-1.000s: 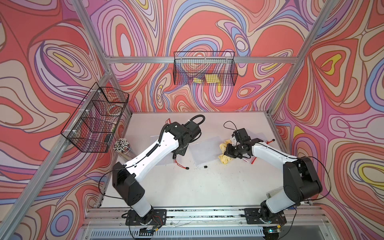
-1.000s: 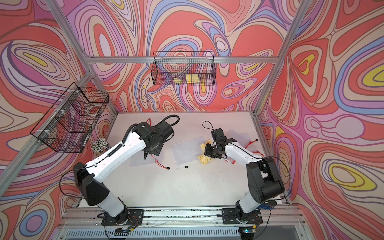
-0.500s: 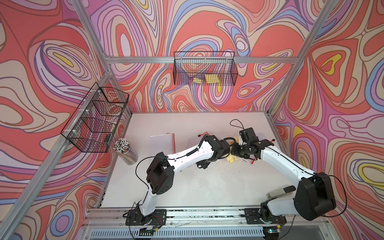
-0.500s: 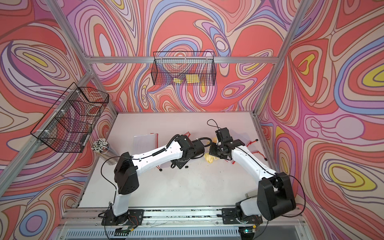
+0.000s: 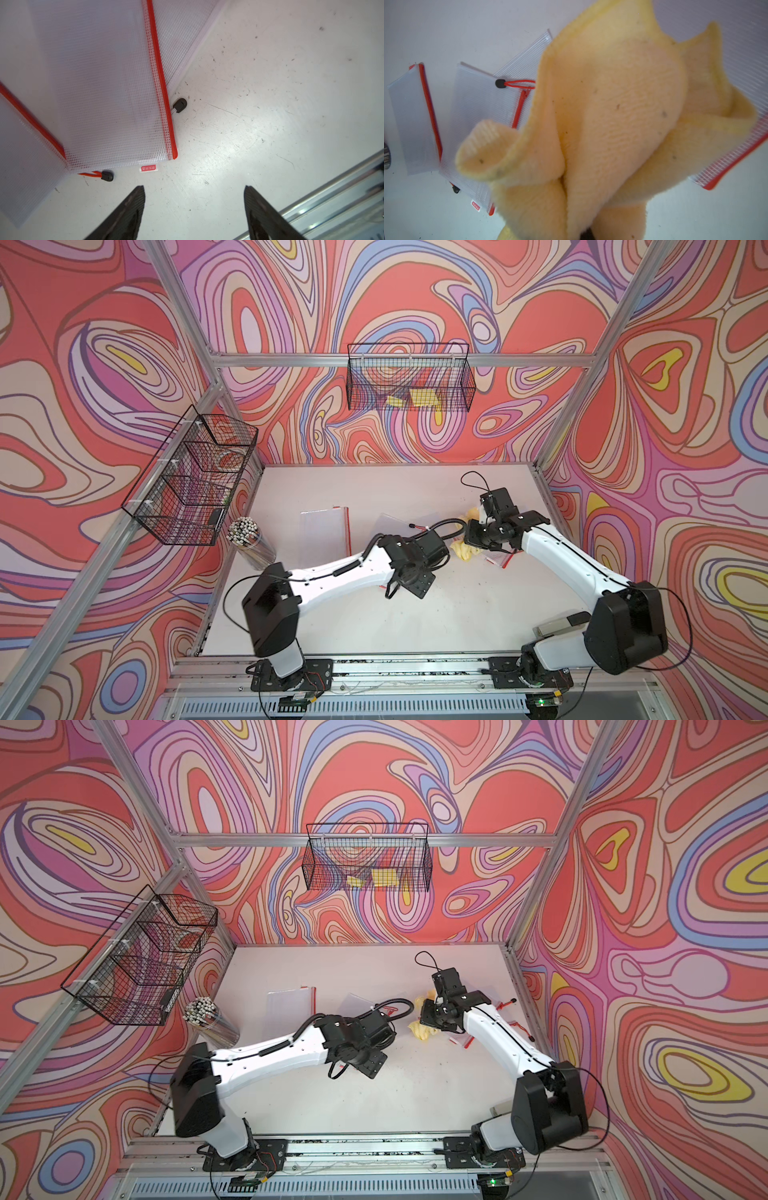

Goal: Wipe the document bag
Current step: Adjust the document bag, then pick up the document bag.

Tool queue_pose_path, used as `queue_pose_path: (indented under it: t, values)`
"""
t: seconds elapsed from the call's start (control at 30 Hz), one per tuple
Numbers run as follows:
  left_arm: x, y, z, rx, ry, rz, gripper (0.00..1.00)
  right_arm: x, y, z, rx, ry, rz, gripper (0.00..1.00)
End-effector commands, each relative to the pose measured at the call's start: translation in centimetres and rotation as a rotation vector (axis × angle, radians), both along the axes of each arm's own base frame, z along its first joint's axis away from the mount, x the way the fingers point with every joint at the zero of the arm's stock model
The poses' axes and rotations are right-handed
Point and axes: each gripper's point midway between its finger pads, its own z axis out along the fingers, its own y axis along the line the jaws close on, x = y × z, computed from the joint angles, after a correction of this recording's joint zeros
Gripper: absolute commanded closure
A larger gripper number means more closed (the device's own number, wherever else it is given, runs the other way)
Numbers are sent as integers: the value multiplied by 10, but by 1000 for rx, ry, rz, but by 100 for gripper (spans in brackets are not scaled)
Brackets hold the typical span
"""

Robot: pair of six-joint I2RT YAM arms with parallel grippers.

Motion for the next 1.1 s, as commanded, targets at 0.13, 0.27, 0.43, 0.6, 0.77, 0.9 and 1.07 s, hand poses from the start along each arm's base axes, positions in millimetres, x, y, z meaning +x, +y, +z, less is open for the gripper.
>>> queue_pose_path:
  t: [0.13, 0.27, 0.43, 0.6, 0.77, 0.9, 1.07]
  values:
    - [28, 68, 7, -490, 17, 405, 17, 48, 91, -10, -87, -41, 191, 100]
    - [26, 100, -12, -715, 74, 582, 23, 74, 102, -34, -261, -32, 212, 100]
    - [13, 106, -38, -818, 142, 663, 25, 84, 112, -75, -309, 41, 250, 100]
    - [10, 105, -56, -960, 196, 753, 33, 84, 110, -101, -338, 77, 262, 100]
    - [7, 117, -76, -948, 206, 856, 39, 81, 116, -115, -310, 102, 266, 100]
    - [9, 126, -83, -972, 166, 902, 39, 76, 118, -120, -282, 114, 256, 100]
    - [15, 134, -85, -1003, 118, 954, 39, 71, 115, -123, -282, 126, 257, 100]
